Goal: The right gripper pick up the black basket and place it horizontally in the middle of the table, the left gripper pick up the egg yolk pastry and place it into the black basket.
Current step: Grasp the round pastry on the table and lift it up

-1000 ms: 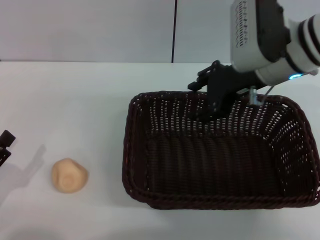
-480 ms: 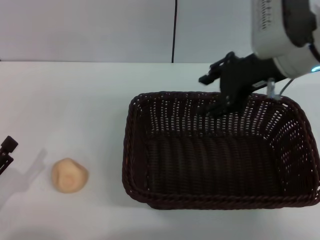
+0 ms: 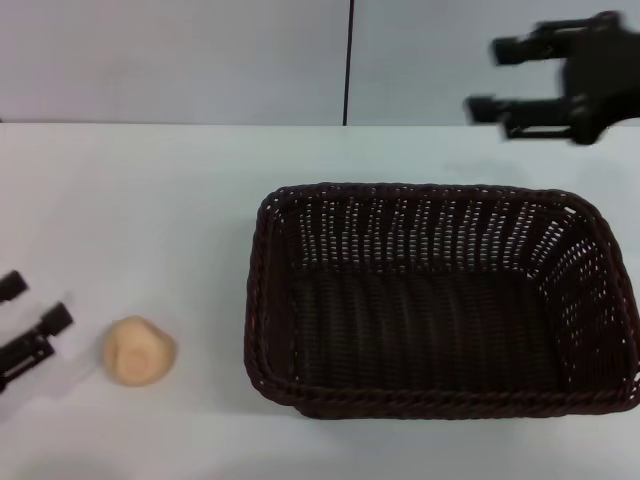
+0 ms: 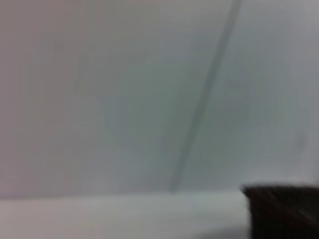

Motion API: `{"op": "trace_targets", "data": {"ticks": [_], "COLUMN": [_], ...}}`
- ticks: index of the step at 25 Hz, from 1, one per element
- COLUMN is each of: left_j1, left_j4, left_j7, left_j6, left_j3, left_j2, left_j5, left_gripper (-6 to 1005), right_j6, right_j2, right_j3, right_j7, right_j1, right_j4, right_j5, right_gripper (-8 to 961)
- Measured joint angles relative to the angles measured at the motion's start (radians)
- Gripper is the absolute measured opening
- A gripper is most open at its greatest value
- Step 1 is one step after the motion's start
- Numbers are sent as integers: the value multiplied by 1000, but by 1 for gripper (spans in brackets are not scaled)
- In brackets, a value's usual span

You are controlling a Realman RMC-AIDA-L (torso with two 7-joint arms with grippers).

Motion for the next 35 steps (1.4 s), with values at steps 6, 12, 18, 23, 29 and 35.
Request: {"op": "trace_targets", "data": {"ticks": [6,12,18,23,29,35], "left_j1": [-10,-17,-40,-62,-80,-77], "left_j4": [116,108,76,43,48,50], "left_j7": [-85,-67,-27,-17,-45,-25], "left_j6": [-16,-115,-215,-242,-242,-213], "left_j3": [200,285,330,362,394,354], "left_j2": [-3,-9,-13,-10,-8,-7], "left_j5": [0,0,0,21,61,31], "left_gripper": [781,758,736,718,696,630], "right_j6": [-1,-25,-46,-47,-46,-39], "right_j2": [-2,-8,-8,-8,-9,-10], "right_j3": [154,214,224,229,232,258], "right_j7": [-89,-241,-264,-266,-280,-362], "right_j1": [-145,-240,-248,-242,-234,-217], "right_j4": [135,333,417,446,500,650], "right_j5": [299,536,557,562,565,569], "right_gripper": [662,663,662,661,663,662]}}
